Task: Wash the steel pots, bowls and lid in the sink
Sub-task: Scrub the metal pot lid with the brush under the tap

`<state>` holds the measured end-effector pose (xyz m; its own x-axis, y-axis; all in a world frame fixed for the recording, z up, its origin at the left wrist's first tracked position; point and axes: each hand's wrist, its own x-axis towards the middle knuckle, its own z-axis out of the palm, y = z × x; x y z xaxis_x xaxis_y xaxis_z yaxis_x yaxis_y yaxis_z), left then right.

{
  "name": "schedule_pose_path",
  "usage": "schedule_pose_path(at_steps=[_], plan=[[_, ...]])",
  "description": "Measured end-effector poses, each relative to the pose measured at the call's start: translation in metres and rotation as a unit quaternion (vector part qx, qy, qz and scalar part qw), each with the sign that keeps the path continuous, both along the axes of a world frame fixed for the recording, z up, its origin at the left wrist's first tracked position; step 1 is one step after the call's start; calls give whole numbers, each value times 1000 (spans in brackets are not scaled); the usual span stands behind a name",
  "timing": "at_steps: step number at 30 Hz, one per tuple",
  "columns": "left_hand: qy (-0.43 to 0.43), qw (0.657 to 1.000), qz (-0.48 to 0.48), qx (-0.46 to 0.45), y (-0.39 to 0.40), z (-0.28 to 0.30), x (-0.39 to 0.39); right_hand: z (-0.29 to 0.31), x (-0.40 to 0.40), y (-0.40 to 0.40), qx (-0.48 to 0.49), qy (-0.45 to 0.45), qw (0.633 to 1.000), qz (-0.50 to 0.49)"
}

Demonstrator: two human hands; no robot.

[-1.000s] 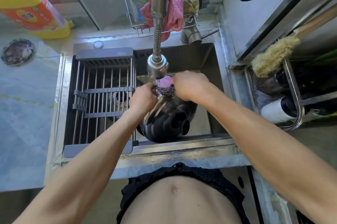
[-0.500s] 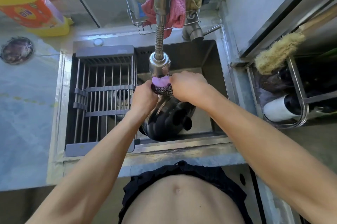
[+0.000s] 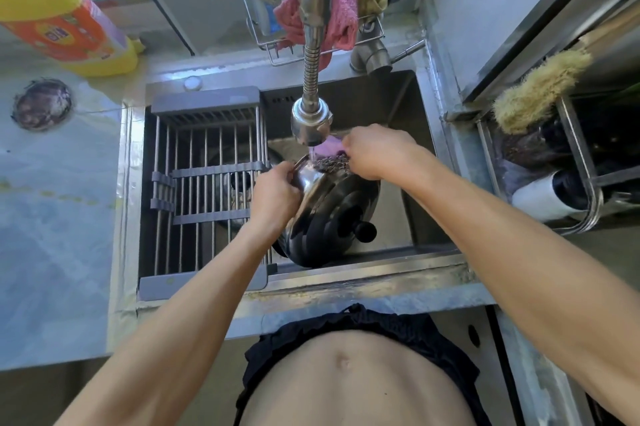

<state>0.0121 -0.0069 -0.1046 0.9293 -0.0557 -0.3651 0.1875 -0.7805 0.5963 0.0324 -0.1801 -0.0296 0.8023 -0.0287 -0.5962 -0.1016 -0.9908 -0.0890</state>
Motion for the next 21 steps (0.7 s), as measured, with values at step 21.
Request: schedule_pose_path(at_steps=[21], plan=[[52,998,-27,33,30,0,-11,13,-10,21,-12,-24,999,38]])
